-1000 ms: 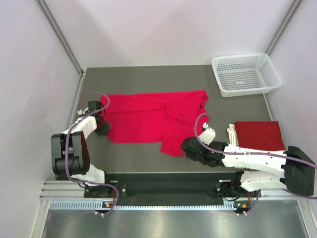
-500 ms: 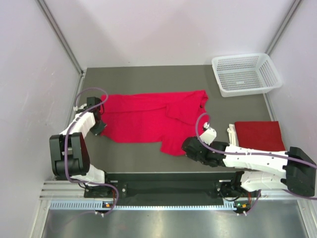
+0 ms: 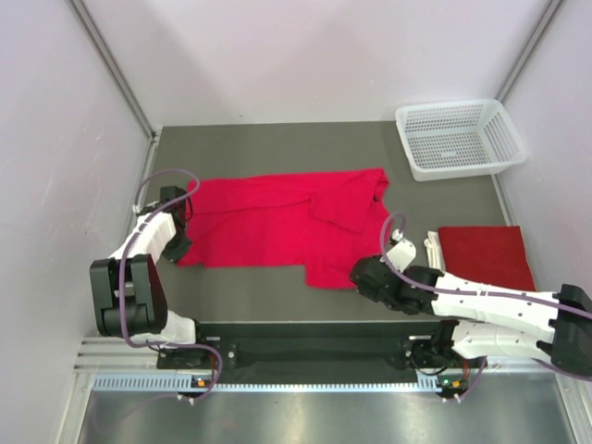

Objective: Fold and stack the t-shirts
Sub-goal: Fold the tshirt

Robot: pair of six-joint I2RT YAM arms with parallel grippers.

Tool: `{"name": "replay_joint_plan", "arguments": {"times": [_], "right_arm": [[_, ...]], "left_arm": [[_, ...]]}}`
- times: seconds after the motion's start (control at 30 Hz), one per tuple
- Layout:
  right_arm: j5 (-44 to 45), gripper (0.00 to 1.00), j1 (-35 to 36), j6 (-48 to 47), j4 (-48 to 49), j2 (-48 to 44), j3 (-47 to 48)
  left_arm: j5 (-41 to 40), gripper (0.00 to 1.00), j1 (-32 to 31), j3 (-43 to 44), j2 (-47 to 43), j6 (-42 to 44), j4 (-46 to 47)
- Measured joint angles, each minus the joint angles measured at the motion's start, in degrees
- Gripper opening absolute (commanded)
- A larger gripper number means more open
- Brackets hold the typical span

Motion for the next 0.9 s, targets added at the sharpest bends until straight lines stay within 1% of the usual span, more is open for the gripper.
{"name": "replay_joint_plan", "arguments": {"times": [0.03, 0.23, 0.27, 0.3, 0.33, 0.37, 0.4, 0.5, 0.67, 0.8, 0.9], "right_arm": [[0.0, 0.00, 0.0, 0.1, -0.3, -0.4, -0.1], [0.2, 0.00, 0.0, 0.4, -1.2, -2.6, -1.1], [0.3, 0.00, 0.0, 0.5, -1.2, -2.7, -1.1], [0.3, 0.00, 0.0, 0.5, -1.2, -2.8, -1.1], [0.2, 0.00, 0.0, 0.5, -1.2, -2.8, -1.1], [0.3, 0.00, 0.0, 0.4, -1.2, -2.8, -1.1], [0.3, 0.00, 0.0, 0.4, -1.3, -2.8, -1.1], [0.2, 0.00, 0.0, 0.3, -2.2, -3.0, -1.1], [0.3, 0.00, 0.0, 0.4, -6.9, -6.5, -0.6], [0.7, 0.00, 0.0, 0.5, -11.3, -11.4, 0.8], [1.1, 0.00, 0.0, 0.5, -13.4, -13.9, 1.3]], "left_arm": [[-0.6, 0.02, 0.3, 0.5, 0.1, -0.2, -0.9], [-7.6, 0.13, 0.8, 5.9, 1.4, -4.4, -6.6], [-8.0, 0.20, 0.9, 6.1, 1.4, -4.7, -6.7], [-8.1, 0.29, 0.9, 6.2, 1.4, -4.8, -6.7], [-7.6, 0.51, 0.9, 6.2, 1.4, -4.9, -6.6], [-6.7, 0.63, 0.9, 6.0, 1.3, -4.5, -6.4], [-5.7, 0.65, 0.9, 5.4, 0.9, -4.6, -5.7], [-4.2, 0.65, 0.9, 3.9, 0.0, -5.0, -5.5], [-4.7, 0.67, 0.9, 4.2, 0.1, -5.8, -7.3], [-3.8, 0.64, 1.4, 4.3, -0.5, -7.2, -8.1], [-2.3, 0.63, 2.0, 4.0, -3.8, -9.6, -8.1]]}}
